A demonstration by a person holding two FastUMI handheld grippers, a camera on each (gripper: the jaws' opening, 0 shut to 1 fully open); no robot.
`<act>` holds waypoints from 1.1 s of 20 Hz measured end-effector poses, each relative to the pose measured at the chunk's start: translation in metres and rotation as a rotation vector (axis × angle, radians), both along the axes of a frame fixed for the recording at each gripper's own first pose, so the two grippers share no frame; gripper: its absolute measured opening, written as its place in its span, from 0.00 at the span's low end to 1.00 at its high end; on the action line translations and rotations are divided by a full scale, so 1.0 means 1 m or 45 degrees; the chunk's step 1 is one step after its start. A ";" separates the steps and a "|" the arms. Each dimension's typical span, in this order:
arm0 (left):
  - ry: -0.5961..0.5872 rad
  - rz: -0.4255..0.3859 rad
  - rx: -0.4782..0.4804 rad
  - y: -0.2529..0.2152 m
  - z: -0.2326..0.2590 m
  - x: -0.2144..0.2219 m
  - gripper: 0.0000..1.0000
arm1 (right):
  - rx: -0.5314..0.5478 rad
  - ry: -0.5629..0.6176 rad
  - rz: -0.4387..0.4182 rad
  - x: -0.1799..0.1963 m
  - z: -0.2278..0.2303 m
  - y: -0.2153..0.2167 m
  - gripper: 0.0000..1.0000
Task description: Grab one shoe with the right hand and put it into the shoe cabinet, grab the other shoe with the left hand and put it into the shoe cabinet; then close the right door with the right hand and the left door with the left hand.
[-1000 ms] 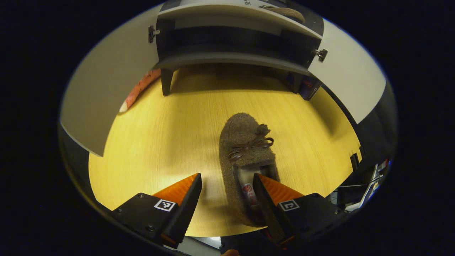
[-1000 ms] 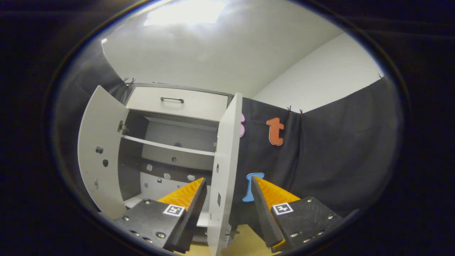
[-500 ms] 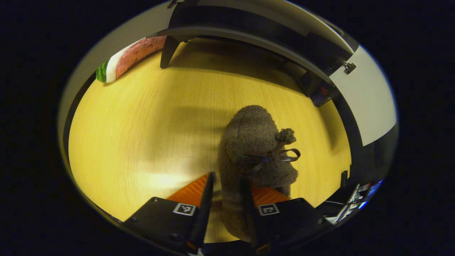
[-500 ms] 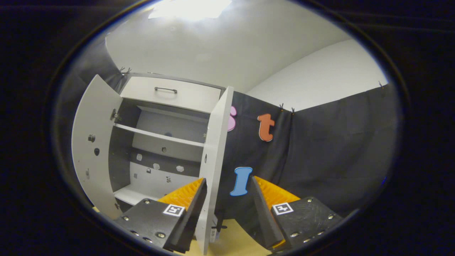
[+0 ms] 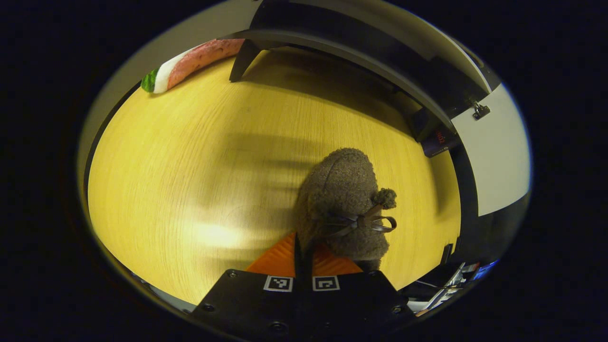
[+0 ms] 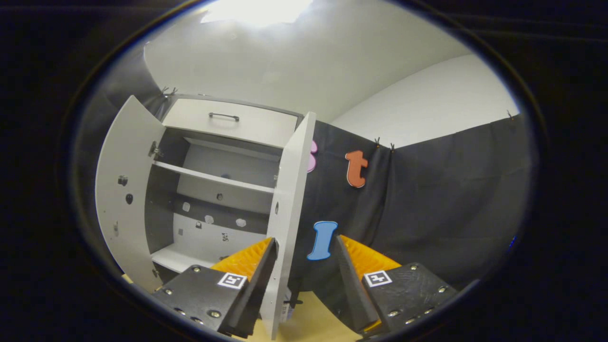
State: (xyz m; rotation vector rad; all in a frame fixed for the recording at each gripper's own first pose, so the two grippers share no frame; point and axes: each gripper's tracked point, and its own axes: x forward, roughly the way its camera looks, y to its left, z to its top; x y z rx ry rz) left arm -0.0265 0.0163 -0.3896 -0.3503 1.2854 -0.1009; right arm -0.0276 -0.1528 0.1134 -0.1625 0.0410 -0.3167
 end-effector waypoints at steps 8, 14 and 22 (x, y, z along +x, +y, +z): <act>-0.329 0.024 -0.090 0.049 0.098 0.050 0.01 | 0.025 0.007 0.020 0.009 -0.010 0.002 0.75; -0.645 0.105 -0.179 0.126 0.211 0.077 0.01 | 0.025 -0.018 -0.010 0.007 -0.008 -0.009 0.75; -0.958 0.113 -0.175 0.149 0.225 0.072 0.01 | 0.038 -0.038 -0.081 0.002 -0.010 -0.032 0.75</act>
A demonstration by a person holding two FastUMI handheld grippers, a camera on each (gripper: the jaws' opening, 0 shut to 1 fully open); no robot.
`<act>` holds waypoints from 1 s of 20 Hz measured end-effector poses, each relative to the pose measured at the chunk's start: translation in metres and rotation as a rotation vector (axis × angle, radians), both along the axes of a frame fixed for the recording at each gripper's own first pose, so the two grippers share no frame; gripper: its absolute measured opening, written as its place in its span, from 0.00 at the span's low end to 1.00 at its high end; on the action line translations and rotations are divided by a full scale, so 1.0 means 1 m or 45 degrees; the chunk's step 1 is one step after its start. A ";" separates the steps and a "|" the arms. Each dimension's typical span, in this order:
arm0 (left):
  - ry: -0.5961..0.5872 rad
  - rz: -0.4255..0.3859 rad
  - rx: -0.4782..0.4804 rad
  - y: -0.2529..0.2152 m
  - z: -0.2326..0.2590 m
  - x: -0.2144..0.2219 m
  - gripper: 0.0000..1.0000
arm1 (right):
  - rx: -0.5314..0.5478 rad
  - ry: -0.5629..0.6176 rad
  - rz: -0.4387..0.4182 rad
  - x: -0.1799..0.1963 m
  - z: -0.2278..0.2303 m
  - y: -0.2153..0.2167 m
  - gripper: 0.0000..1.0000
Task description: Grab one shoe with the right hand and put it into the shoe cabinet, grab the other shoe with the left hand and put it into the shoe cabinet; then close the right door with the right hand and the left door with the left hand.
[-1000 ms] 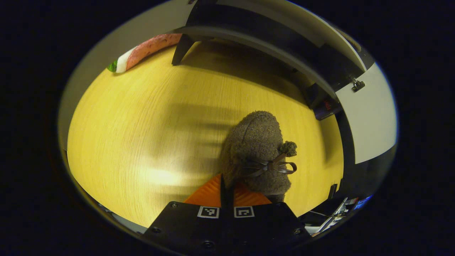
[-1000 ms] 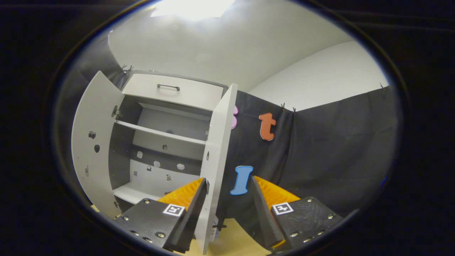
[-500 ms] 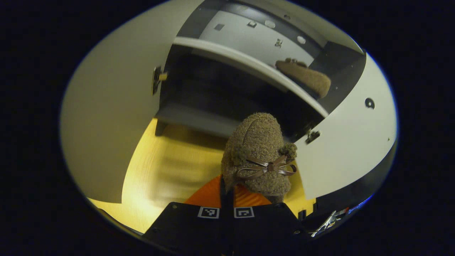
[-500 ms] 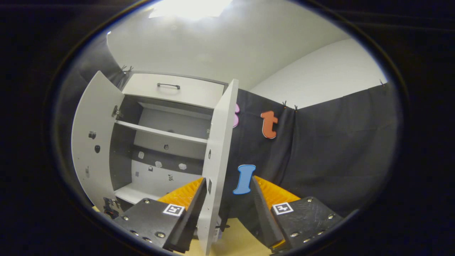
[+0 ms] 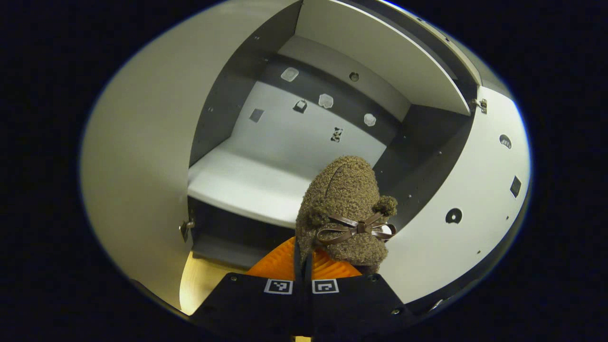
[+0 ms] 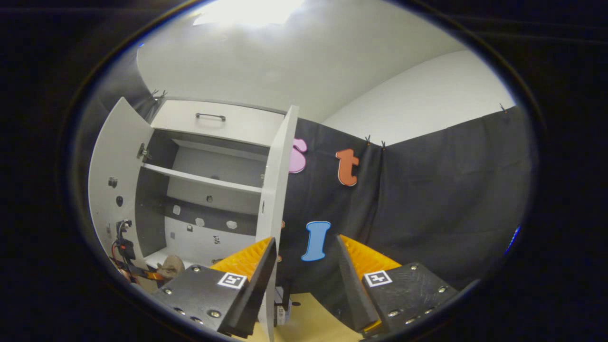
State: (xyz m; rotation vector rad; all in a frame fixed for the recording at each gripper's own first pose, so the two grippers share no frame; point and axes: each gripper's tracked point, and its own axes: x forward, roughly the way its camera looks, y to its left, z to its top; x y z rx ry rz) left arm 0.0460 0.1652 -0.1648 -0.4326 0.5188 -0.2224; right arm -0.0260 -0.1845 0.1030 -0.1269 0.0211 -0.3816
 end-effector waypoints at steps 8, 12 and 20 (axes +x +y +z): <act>-0.052 0.050 0.058 0.013 0.015 -0.004 0.01 | -0.012 0.033 -0.136 -0.021 -0.013 -0.036 0.74; -0.044 0.086 0.086 0.029 0.026 -0.011 0.01 | -0.005 0.045 -0.230 -0.036 -0.016 -0.059 0.73; 0.080 0.122 0.187 0.041 0.002 0.009 0.01 | -0.029 0.071 -0.352 -0.055 -0.019 -0.089 0.75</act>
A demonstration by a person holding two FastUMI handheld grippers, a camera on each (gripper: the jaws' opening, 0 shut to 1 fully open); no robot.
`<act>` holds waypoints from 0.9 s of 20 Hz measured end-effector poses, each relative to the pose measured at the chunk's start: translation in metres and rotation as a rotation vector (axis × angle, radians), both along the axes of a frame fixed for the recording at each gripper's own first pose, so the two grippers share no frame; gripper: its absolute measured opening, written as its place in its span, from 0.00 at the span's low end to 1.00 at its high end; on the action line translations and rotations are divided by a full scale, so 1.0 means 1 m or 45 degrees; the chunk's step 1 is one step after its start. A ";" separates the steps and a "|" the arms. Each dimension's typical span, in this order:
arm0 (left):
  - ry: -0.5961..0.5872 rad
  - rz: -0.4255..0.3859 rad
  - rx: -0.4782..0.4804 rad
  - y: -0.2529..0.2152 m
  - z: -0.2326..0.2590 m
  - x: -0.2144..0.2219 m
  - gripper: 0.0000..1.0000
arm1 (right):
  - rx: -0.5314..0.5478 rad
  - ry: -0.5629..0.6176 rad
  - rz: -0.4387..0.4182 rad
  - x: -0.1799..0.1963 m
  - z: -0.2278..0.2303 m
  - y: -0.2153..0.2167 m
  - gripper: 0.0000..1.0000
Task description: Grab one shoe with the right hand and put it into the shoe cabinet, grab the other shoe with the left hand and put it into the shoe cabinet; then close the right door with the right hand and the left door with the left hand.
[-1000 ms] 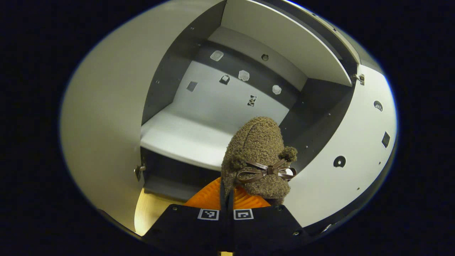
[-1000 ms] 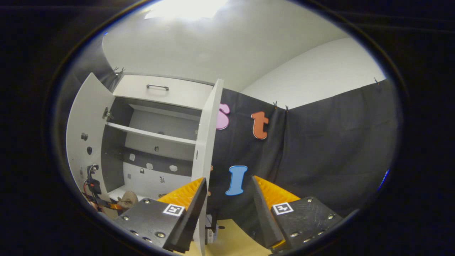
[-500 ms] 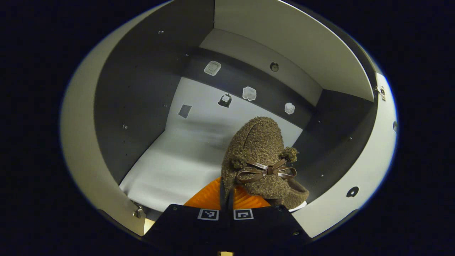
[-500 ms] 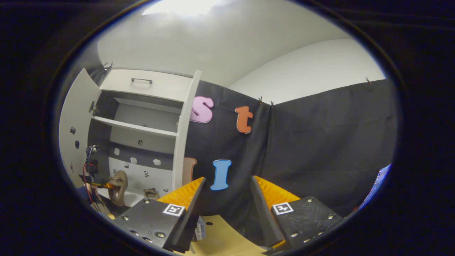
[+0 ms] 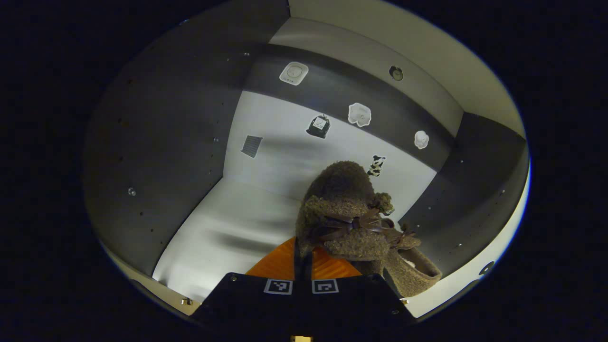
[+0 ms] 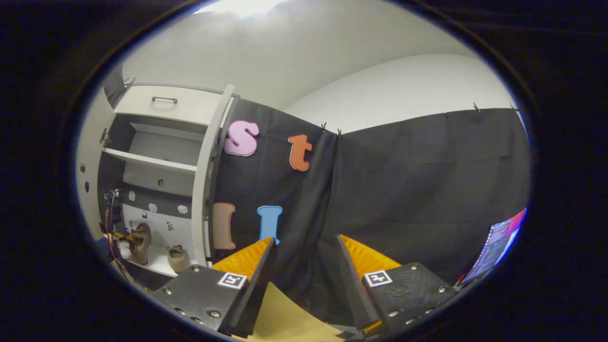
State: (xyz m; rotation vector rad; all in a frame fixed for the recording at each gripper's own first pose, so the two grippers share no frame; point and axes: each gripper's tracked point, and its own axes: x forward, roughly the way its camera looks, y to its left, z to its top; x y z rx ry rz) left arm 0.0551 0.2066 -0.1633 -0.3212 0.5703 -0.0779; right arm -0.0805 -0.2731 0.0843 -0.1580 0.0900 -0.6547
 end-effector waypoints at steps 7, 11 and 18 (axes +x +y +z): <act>0.073 0.000 0.098 0.006 -0.024 0.009 0.01 | -0.007 0.020 -0.030 -0.004 -0.006 -0.008 0.75; 0.103 -0.022 0.148 0.004 -0.033 0.013 0.01 | -0.003 0.028 -0.046 -0.007 -0.008 -0.013 0.75; 0.102 -0.060 0.255 -0.007 -0.038 0.016 0.14 | 0.019 0.028 -0.060 -0.011 -0.013 -0.018 0.75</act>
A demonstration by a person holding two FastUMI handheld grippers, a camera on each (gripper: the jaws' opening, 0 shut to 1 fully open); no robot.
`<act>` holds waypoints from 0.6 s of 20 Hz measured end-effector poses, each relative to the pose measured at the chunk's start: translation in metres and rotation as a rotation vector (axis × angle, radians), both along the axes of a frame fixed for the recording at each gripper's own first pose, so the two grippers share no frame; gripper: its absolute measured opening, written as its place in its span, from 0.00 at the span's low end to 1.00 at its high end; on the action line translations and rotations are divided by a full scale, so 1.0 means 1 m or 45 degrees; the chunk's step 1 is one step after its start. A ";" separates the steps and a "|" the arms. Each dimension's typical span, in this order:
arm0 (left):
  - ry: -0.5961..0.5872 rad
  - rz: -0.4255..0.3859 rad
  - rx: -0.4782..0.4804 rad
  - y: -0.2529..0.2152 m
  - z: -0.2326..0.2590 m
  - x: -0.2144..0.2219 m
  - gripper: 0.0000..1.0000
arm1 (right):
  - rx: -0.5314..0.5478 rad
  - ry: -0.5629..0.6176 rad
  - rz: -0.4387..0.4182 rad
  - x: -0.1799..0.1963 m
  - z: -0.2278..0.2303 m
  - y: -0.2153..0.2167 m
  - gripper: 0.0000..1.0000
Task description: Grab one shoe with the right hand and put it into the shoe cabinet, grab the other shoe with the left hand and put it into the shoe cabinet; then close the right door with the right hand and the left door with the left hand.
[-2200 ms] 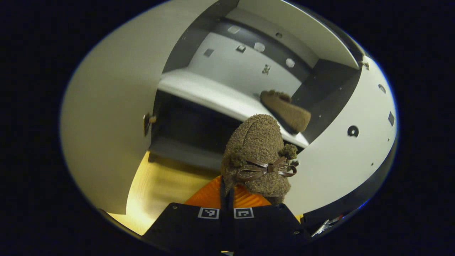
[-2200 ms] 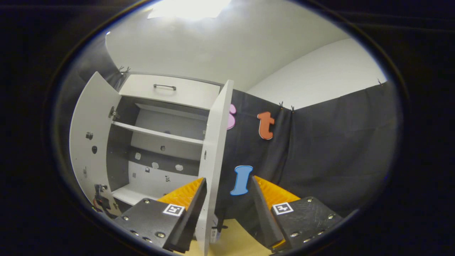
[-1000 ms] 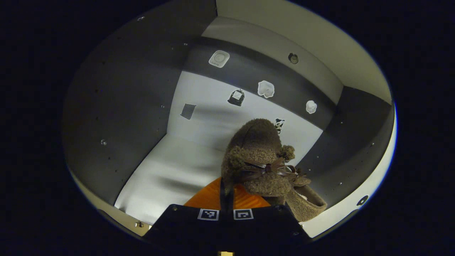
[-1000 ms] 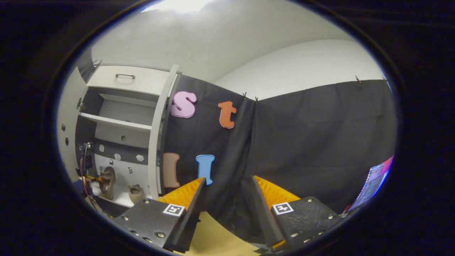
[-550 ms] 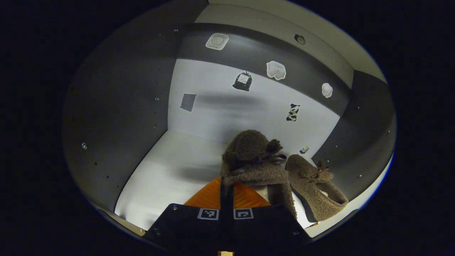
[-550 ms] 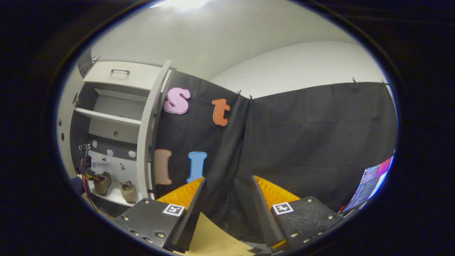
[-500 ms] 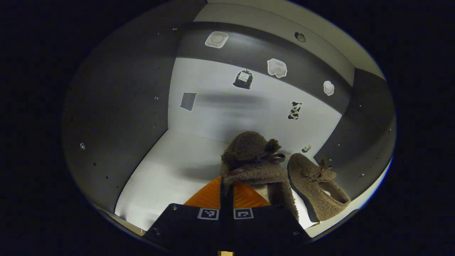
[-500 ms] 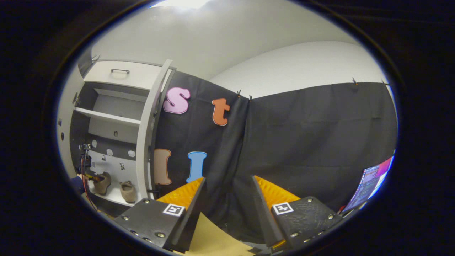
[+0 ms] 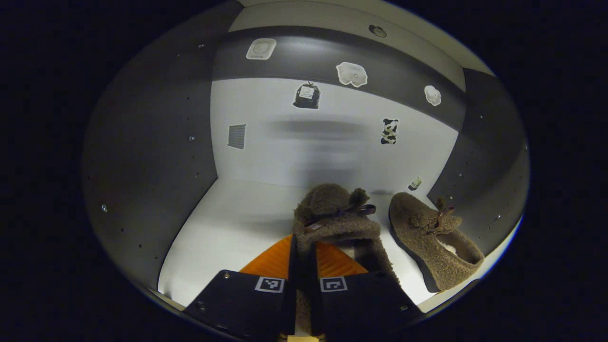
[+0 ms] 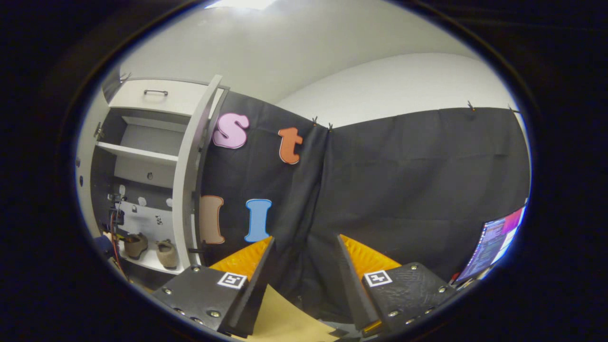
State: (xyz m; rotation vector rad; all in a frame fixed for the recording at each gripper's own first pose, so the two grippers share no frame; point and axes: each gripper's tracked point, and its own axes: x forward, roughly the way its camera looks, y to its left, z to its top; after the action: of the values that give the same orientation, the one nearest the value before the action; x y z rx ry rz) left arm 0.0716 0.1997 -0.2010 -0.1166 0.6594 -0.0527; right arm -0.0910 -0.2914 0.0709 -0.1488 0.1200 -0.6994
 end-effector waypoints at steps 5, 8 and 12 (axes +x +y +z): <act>0.011 -0.007 0.023 -0.002 0.005 -0.008 0.39 | 0.035 0.006 -0.012 -0.004 -0.009 -0.006 0.75; -0.017 -0.026 0.024 -0.003 0.021 -0.020 0.46 | 0.073 0.000 0.001 -0.009 -0.013 -0.010 0.74; -0.120 -0.072 0.000 -0.008 0.059 -0.044 0.46 | 0.106 -0.009 0.052 -0.008 -0.017 -0.008 0.74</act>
State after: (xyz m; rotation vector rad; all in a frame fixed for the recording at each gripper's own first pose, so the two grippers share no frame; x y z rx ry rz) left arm 0.0272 0.1920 -0.1421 -0.0950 0.5687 -0.1117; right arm -0.0986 -0.2997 0.0537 -0.0691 0.1386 -0.6531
